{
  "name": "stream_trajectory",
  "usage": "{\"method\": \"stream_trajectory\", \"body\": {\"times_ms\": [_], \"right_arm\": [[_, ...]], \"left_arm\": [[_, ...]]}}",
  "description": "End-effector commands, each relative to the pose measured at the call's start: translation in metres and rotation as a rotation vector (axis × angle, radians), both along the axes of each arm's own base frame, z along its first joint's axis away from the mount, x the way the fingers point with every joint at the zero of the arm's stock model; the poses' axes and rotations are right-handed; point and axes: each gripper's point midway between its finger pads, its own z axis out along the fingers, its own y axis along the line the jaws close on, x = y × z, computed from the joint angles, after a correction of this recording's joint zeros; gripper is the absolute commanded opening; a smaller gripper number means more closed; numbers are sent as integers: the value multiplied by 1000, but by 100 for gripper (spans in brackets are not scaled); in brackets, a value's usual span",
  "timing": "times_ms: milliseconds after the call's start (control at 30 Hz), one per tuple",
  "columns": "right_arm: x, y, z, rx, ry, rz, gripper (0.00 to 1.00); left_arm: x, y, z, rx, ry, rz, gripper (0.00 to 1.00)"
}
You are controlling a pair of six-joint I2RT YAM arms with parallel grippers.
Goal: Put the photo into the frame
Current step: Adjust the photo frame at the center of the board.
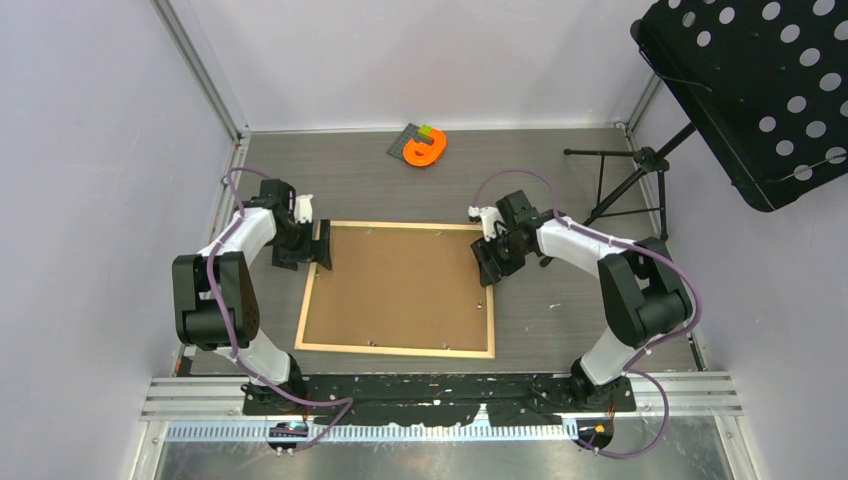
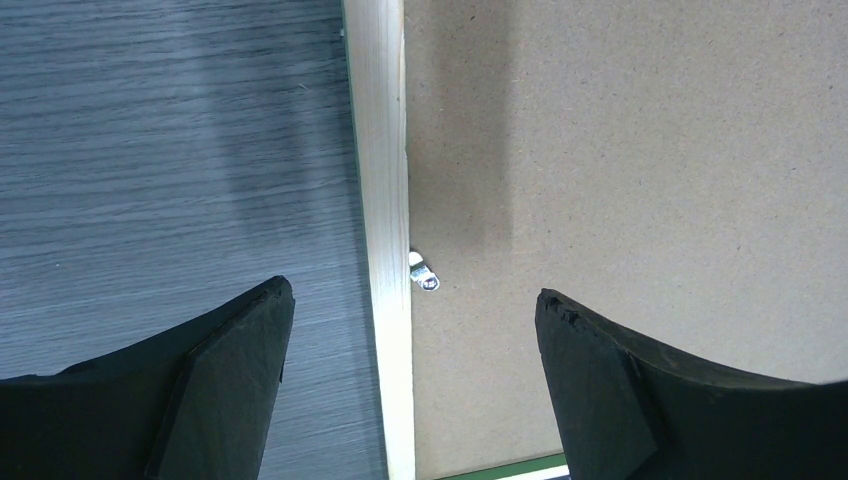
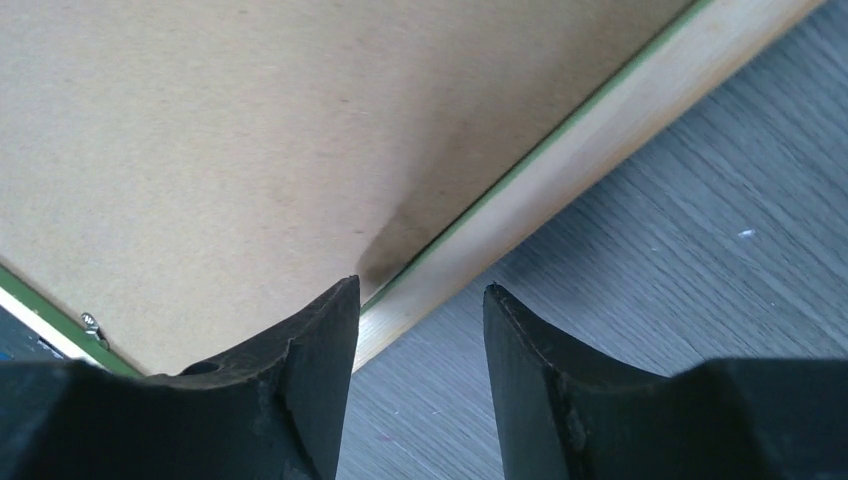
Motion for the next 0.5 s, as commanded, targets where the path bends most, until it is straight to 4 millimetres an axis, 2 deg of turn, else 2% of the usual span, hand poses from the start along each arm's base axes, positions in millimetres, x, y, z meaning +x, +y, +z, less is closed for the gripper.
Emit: {"method": "stream_trajectory", "body": {"times_ms": [0, 133, 300, 400, 467], "right_arm": [[7, -1, -5, 41, 38, -40, 54], [8, -2, -10, 39, 57, -47, 48], [17, 0, -12, 41, 63, -52, 23], [32, 2, -9, 42, 48, -62, 10], [47, 0, -5, 31, 23, -68, 8]], "left_arm": [[6, 2, 1, 1, -24, -11, 89], [6, 1, 1, -6, -24, -13, 89], [6, 0, 1, -14, -21, -14, 89], [6, -2, 3, -20, -24, -18, 89], [5, -2, 2, -25, -20, -16, 89]]}}
